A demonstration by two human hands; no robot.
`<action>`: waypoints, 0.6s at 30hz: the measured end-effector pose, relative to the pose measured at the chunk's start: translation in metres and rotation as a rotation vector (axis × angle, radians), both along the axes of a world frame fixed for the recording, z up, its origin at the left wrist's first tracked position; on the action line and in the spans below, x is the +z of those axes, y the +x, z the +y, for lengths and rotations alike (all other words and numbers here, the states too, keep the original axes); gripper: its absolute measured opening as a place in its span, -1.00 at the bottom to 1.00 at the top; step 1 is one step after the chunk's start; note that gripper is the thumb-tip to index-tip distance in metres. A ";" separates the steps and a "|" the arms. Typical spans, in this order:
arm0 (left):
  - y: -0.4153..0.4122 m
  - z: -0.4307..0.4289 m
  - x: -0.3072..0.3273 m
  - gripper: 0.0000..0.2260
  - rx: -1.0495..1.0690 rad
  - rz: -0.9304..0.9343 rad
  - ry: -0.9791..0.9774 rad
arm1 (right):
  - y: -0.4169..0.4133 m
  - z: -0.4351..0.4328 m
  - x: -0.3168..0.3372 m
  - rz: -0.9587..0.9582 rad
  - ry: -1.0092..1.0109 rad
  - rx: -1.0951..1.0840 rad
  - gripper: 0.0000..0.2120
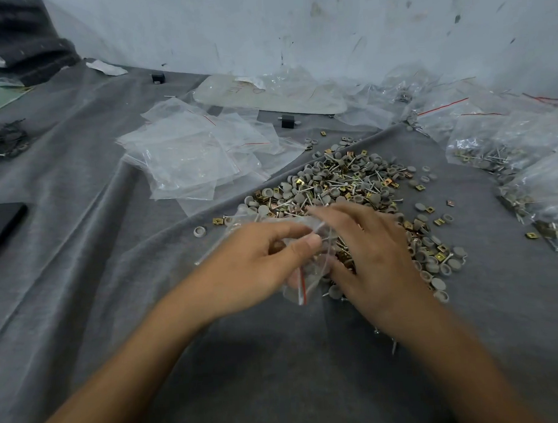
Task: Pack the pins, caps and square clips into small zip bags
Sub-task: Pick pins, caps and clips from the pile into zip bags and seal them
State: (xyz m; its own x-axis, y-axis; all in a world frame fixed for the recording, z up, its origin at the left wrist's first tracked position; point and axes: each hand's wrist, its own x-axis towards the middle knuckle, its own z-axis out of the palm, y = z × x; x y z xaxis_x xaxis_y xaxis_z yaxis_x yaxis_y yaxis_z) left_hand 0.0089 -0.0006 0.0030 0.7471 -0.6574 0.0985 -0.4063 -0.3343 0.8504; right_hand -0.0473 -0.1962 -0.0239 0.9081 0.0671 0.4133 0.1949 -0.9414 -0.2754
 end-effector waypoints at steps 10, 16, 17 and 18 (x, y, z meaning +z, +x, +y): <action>0.025 0.036 0.019 -0.78 0.385 0.055 -0.163 | 0.003 -0.006 0.001 -0.091 0.227 0.054 -0.89; -0.004 0.027 0.009 -0.46 -0.077 -0.082 0.278 | 0.002 -0.002 0.009 -0.071 0.617 0.074 -0.95; -0.008 0.022 0.005 -0.45 -0.070 -0.184 0.293 | 0.001 -0.002 0.010 -0.066 0.675 0.079 -0.96; -0.011 0.015 0.004 -0.47 -0.020 -0.296 0.245 | 0.001 -0.003 0.010 -0.061 0.726 0.082 -0.95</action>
State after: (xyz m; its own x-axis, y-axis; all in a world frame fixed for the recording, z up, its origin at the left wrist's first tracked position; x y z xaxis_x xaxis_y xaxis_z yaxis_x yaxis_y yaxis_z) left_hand -0.0021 0.0142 0.0070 0.6963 -0.7027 0.1461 -0.6311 -0.5024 0.5911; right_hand -0.0459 -0.1995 -0.0138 0.8861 -0.1759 0.4288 0.2918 -0.5070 -0.8110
